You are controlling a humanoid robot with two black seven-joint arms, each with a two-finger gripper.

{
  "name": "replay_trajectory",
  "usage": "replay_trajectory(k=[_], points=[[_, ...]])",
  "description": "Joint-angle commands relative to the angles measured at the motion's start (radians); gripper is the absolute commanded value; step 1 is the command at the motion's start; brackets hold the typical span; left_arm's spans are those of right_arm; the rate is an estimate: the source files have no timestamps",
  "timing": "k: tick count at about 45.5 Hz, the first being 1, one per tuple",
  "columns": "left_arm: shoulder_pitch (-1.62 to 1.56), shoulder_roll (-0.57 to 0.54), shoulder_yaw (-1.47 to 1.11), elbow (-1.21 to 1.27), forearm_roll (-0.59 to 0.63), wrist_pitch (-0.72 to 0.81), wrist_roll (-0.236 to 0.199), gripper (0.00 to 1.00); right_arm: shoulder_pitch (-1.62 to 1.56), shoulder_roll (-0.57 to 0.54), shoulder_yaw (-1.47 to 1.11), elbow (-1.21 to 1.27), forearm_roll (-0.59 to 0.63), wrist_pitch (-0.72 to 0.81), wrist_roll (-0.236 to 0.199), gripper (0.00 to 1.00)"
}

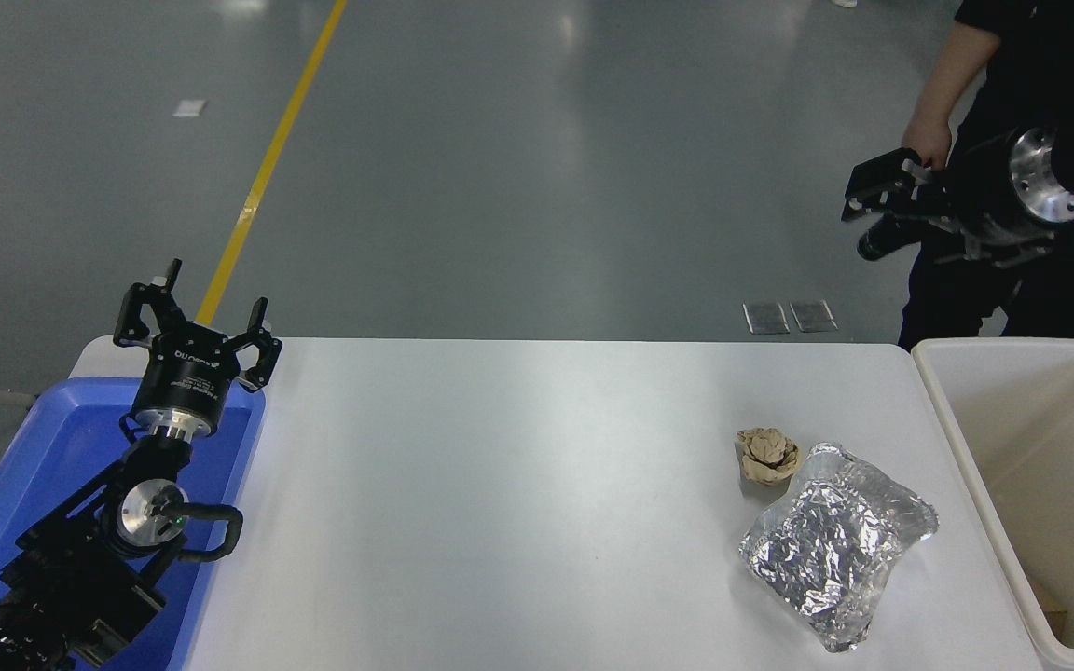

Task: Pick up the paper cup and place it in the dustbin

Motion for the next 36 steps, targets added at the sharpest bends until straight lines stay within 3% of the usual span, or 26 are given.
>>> replay_trajectory(k=[1,10,36], points=[[0.0,0.0,0.0,0.0,0.0,0.0,0.0,0.98,0.155,0.017,-0.016,0.175,-0.012,0.174,-0.002,1.0],[0.0,0.0,0.0,0.0,0.0,0.0,0.0,0.98,0.21,0.04,-0.014,0.218,-0.05,0.269,-0.005,1.0],[0.001,0.0,-0.002,0.0,0.0,0.0,0.0,0.98,0.164,0.218,0.039,0.194,-0.058,0.269,-0.005,1.0]])
